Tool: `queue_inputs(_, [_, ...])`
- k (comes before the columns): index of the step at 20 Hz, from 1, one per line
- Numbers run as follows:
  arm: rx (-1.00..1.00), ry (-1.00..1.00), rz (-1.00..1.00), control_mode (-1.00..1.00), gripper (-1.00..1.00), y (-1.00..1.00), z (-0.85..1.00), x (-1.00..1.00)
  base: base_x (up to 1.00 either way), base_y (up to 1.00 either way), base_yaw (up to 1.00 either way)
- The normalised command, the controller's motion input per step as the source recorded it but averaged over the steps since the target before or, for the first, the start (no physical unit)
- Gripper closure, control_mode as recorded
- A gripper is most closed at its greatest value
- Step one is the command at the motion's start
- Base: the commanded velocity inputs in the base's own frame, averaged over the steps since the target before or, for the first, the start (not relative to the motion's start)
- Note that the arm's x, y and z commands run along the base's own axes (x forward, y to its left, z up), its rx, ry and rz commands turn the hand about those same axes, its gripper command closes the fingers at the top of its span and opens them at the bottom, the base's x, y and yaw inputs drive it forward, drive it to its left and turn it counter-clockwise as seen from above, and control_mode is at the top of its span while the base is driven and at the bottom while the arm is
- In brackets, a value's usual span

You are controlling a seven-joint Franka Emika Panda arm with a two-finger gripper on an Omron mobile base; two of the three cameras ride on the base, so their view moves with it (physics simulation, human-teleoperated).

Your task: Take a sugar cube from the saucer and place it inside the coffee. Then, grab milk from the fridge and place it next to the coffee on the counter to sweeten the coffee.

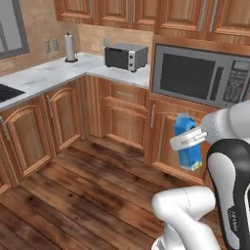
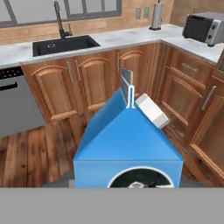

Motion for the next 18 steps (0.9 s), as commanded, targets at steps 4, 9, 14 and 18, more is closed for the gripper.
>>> queue_inputs(4, [0.0, 0.0, 0.0, 1.0, 1.0, 0.0, 0.0, 0.0, 0.01, 0.84, 0.66])
queue_inputs(9, [0.0, 0.0, 0.0, 1.0, 1.0, 0.0, 0.0, 0.0, 0.32, 0.71, 0.61])
queue_inputs(14, [0.0, 0.0, 0.0, 1.0, 1.0, 0.0, 0.0, 0.0, 0.7, 0.55, 0.55])
queue_inputs(18, [0.0, 0.0, 0.0, 1.0, 1.0, 0.0, 0.0, 0.0, 1.0, 0.17, 0.45])
